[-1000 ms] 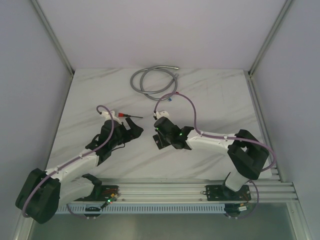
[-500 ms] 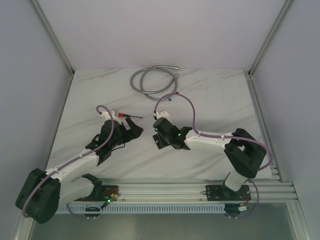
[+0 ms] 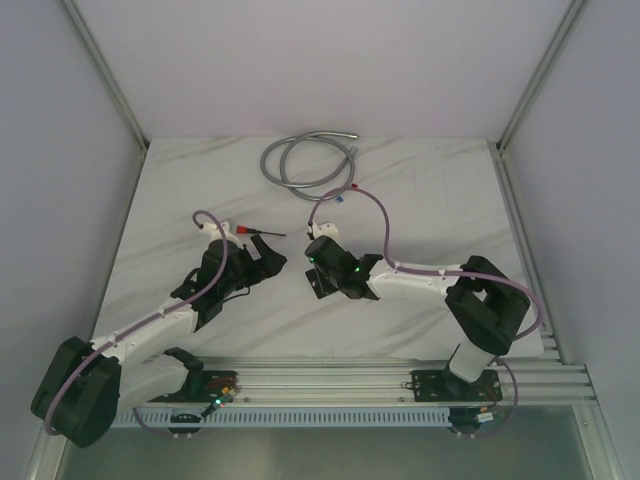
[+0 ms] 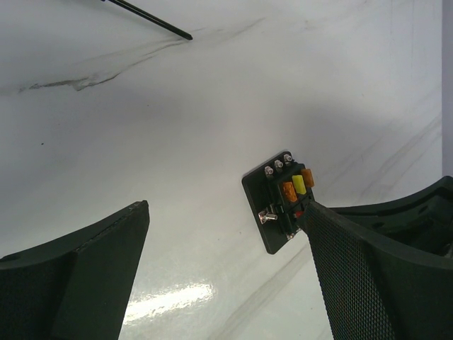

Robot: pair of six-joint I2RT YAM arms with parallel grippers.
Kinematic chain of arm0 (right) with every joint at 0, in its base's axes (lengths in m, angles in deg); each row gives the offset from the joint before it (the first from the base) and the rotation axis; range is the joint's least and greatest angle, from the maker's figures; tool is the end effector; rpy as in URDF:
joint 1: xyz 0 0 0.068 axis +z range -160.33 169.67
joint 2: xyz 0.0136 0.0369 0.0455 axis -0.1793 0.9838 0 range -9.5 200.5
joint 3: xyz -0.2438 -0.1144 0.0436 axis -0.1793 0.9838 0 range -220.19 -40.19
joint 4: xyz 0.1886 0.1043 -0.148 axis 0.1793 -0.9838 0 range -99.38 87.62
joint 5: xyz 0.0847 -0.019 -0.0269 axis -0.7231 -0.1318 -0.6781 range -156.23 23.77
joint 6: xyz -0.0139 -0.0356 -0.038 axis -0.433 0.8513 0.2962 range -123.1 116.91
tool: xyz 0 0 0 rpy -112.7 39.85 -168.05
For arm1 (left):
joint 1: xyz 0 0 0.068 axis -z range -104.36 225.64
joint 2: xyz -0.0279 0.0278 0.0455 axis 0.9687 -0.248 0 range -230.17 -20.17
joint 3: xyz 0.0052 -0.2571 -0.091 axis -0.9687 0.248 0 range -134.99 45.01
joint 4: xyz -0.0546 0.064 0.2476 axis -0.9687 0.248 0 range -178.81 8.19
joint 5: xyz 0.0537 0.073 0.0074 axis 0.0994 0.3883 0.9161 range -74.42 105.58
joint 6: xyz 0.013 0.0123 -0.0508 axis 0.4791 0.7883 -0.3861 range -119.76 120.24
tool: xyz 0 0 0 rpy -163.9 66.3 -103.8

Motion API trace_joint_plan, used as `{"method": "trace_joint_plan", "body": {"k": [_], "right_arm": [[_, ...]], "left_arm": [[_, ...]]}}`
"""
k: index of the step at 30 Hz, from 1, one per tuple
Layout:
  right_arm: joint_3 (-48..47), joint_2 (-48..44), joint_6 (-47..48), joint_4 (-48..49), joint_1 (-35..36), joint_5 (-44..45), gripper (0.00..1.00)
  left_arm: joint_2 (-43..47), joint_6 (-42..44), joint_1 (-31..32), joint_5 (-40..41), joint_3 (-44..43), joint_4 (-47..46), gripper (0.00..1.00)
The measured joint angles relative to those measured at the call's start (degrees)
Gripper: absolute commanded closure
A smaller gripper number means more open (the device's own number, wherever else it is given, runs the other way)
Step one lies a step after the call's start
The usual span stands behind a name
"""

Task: Snap on the fuse box
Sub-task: Install the fuse at the fuse box base.

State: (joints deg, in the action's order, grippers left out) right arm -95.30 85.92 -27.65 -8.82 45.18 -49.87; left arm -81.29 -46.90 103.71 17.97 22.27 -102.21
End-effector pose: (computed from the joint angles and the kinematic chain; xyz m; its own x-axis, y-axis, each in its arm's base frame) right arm 0.2035 0.2784 0.1849 -0.6584 -0.2541 -0.7085 -0.4485 0.8884 0.0982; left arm 0.1958 -0.1028 0.1932 -0.5737 -0.5240 -0.6295 0.0241 0.7574 -0.6525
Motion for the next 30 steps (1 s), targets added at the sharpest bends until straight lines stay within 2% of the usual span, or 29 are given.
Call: {"method": "trace_joint_plan", "body": {"k": [8,12,16,21,30], "right_arm": [[-0.70,1.20,-0.74,0.63,0.00,0.42,0.99],[-0.87,1.33,-0.79,0.59,0.00,0.50,0.93],[-0.87,1.33,-0.94,0.50,0.00,0.83,0.81],[-0.90,1.33,-0.94,-0.33,0.00,1.51,0.75],[-0.90,1.33,-0.72,-1.25,0.00,1.42,0.74]], "left_arm": [[0.00,0.00,0.00,0.00,0.00,0.02,0.00],[0.00,-0.02,0.00,0.00,0.00,0.04,0.00],[0.00,-0.04,0.00,0.00,0.00,0.04,0.00],[0.00,-0.33,0.00,-0.02,0.00,0.09,0.00],[0.00,-0.44,0.00,-0.04,0.00,0.15,0.00]]}}
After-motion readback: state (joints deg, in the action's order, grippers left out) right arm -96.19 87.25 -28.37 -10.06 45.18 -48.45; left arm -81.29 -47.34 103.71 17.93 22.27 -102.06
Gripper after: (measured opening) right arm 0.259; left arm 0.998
